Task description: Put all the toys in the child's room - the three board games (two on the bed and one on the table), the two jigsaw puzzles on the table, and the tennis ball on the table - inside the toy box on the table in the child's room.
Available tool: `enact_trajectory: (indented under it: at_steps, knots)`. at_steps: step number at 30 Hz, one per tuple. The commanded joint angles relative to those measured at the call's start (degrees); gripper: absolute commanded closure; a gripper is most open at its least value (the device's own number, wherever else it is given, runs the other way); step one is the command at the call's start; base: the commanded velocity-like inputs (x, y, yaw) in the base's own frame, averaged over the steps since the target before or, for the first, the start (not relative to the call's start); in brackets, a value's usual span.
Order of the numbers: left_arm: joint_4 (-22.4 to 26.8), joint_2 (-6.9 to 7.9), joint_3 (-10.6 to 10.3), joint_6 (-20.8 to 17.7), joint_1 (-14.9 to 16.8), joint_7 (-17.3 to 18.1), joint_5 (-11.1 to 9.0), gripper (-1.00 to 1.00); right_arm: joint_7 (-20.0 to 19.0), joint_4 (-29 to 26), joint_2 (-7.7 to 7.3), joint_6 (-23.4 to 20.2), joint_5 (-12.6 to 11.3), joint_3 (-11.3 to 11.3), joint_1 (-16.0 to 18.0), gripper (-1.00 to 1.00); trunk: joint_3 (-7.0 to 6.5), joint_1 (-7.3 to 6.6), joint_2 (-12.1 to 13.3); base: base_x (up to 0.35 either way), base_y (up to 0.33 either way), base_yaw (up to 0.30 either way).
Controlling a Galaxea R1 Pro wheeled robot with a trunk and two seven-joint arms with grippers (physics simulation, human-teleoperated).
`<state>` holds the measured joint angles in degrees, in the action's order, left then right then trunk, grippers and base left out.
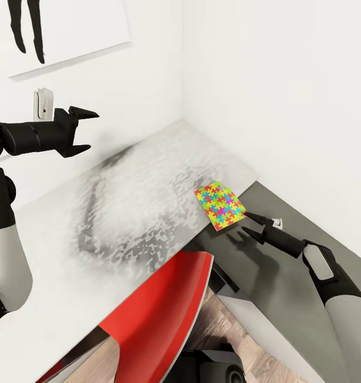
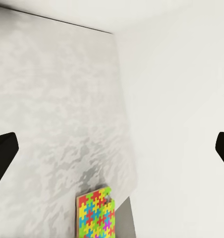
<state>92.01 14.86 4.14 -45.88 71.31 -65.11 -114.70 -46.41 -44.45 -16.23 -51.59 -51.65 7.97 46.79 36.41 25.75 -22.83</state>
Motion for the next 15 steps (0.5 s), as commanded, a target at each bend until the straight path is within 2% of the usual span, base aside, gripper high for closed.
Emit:
enact_trajectory:
  at_steps: [1, 8, 15]
  knots:
    - [0.0, -0.01, 0.1, -0.3, 0.1, -0.5, -0.4, -1.00, -0.1, 0.1, 0.00, -0.3, 0.1, 0.1, 0.0, -1.00, 0.07, 0.03, -0.1, 0.000, 0.000, 0.000]
    - [0.0, 0.00, 0.1, -0.3, 0.1, -0.5, -0.4, -1.00, -0.1, 1.1, -0.11, -0.2, 0.1, 0.2, 0.2, -1.00, 0.07, 0.03, -0.1, 0.000, 0.000, 0.000]
    - [0.0, 0.02, 0.1, -0.3, 0.1, -0.5, -0.4, -1.00, 0.2, 4.8, -0.89, 0.7, 0.0, 0.1, 2.1, -1.00, 0.07, 0.03, -0.1, 0.000, 0.000, 0.000]
